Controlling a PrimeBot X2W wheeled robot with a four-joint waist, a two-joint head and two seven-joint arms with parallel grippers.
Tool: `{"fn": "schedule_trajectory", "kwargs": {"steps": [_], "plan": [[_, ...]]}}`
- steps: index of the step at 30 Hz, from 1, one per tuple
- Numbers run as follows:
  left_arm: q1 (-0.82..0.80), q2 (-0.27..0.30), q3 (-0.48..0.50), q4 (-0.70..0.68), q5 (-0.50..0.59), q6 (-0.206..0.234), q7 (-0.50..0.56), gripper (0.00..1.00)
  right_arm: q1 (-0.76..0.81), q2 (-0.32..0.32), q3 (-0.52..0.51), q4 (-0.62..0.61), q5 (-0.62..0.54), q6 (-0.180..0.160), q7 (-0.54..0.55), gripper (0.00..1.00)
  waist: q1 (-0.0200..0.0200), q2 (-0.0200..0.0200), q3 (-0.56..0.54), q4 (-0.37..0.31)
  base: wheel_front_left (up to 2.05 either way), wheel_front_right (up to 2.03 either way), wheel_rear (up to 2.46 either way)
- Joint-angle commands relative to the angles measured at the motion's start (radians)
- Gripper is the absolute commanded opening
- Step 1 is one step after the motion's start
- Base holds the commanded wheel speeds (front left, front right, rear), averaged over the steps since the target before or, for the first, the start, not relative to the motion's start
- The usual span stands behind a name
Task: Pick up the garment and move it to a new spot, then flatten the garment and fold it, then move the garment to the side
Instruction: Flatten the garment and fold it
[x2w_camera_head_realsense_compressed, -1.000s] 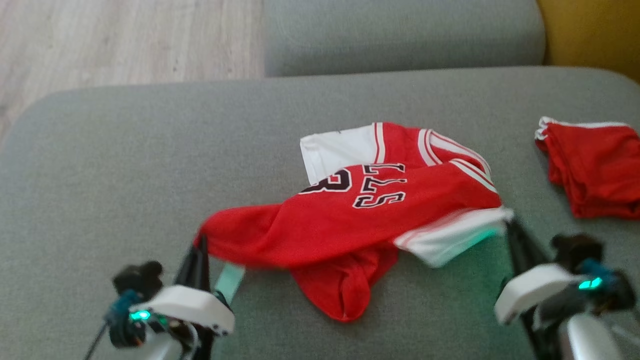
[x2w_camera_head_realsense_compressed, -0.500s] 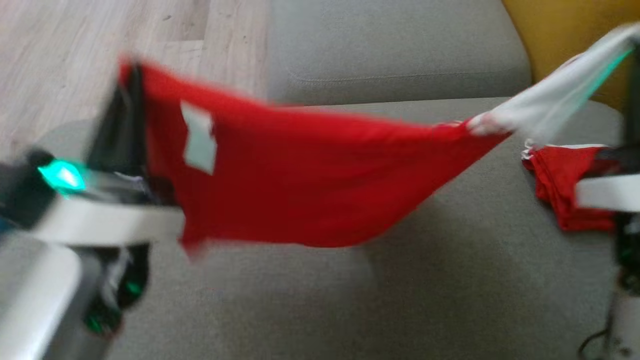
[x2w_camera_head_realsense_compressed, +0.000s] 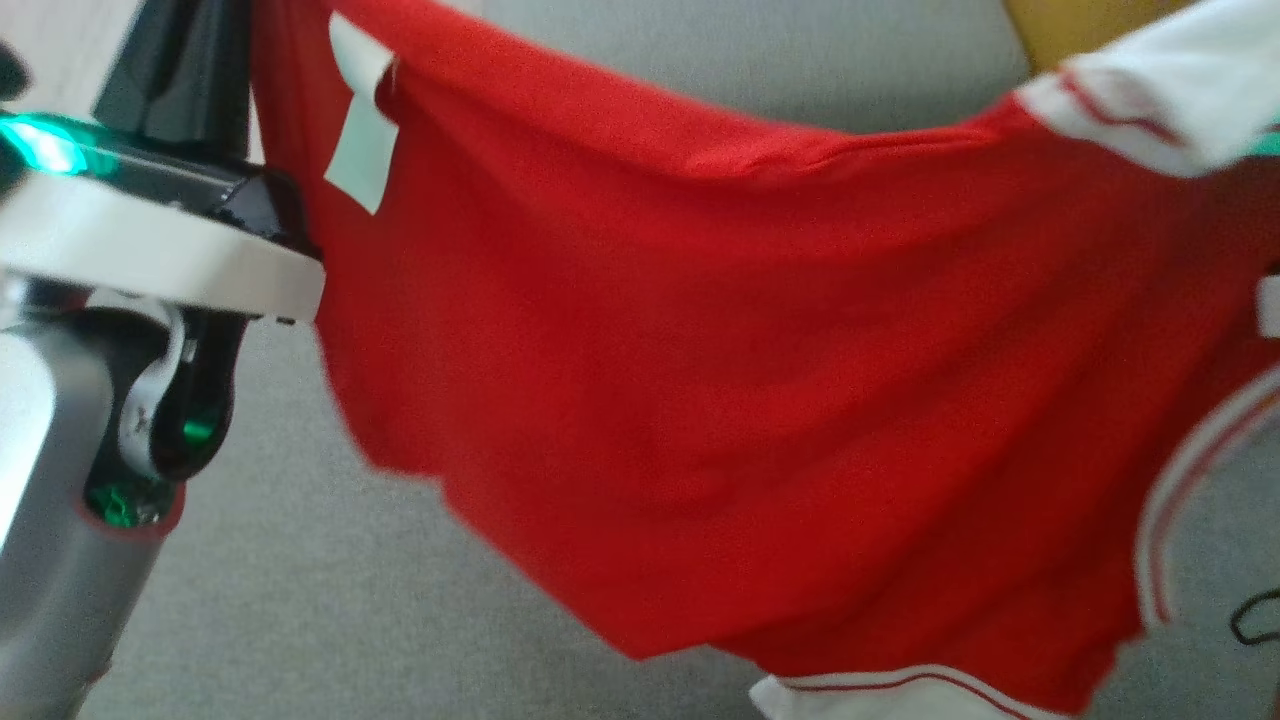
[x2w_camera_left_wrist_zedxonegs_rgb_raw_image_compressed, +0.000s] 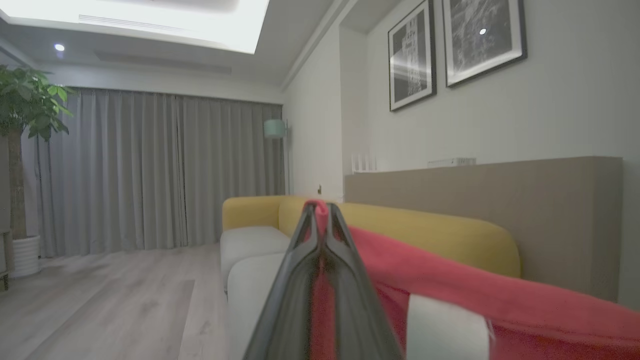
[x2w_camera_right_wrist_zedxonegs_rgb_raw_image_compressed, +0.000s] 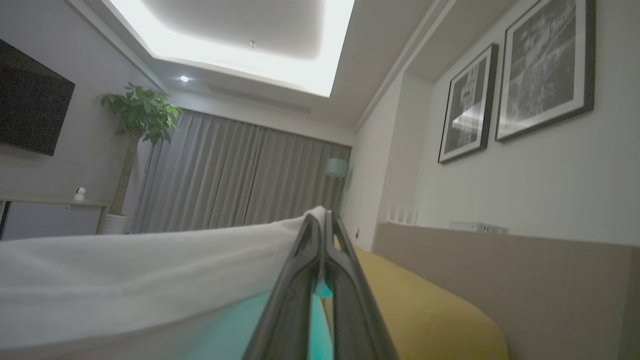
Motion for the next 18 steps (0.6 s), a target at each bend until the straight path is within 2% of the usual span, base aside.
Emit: {"fn": "schedule_trajectory", "kwargs": {"steps": [1,5,6,12,18], "plan": [[-0.062,0.033,0.040,0.023,-0.003,-0.013,0.012,0.00,-0.066,-0.012,0.037,0.016,0.012,-0.001,0.013,0.00,0.0000,0.0000,0.074,-0.011,0.00,0.00,0.00],[-0.143,0.034,0.027,0.146,0.012,-0.056,0.009,0.00,-0.179,-0.010,0.085,0.136,0.017,-0.001,-0.006,0.00,0.0000,0.0000,0.191,-0.026,0.00,0.00,0.00],[-0.143,0.034,0.027,0.146,0.012,-0.056,0.009,0.00,-0.179,-0.010,0.085,0.136,0.017,-0.001,-0.006,0.00,0.0000,0.0000,0.191,-0.026,0.00,0.00,0.00],[-0.419,0.035,0.014,0.390,0.089,-0.143,-0.028,0.00,-0.515,0.026,0.143,0.394,-0.051,-0.001,-0.091,0.00,0.0000,0.0000,0.326,-0.064,0.00,0.00,0.00],[-0.655,0.016,0.005,0.648,0.175,-0.187,-0.131,0.00,-0.793,0.091,0.153,0.683,-0.129,-0.001,-0.214,0.00,0.0000,0.0000,0.364,-0.117,0.00,0.00,0.00]]}}
